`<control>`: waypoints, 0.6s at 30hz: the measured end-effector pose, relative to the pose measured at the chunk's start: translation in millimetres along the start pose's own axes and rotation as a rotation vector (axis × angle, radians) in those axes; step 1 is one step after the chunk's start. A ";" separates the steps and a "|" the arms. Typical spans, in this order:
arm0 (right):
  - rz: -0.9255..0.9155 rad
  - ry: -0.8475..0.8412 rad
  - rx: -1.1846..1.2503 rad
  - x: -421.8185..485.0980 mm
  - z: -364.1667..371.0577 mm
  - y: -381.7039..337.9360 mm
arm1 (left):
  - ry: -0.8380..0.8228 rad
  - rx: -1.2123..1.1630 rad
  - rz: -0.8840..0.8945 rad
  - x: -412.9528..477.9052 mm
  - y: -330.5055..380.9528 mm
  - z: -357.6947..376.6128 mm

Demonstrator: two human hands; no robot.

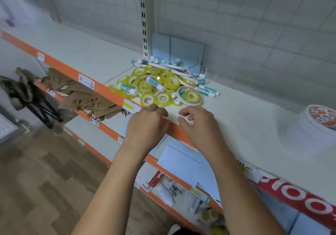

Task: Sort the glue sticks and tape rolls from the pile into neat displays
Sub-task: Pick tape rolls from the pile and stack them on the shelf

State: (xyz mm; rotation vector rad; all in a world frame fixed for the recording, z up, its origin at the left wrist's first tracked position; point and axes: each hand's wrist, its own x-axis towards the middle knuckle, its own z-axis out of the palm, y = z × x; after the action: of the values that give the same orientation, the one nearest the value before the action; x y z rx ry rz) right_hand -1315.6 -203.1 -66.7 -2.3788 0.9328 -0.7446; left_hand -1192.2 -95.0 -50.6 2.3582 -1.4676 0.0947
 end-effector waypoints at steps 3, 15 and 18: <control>-0.004 -0.041 0.028 17.1 10.8 -3.2 | 0.023 -0.019 -0.073 15.2 -14.3 5.9; 0.011 -0.089 0.019 54.1 44.4 -23.3 | 0.002 0.051 -0.081 64.4 -56.2 19.6; 0.040 -0.072 -0.001 60.3 54.8 -29.4 | -0.015 -0.003 -0.019 70.5 -66.7 16.5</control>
State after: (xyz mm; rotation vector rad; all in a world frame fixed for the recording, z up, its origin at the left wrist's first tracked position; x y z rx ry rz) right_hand -1229.8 -214.8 -70.9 -2.3643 0.9479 -0.6392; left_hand -1103.5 -134.4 -66.5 2.3756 -1.4508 0.0698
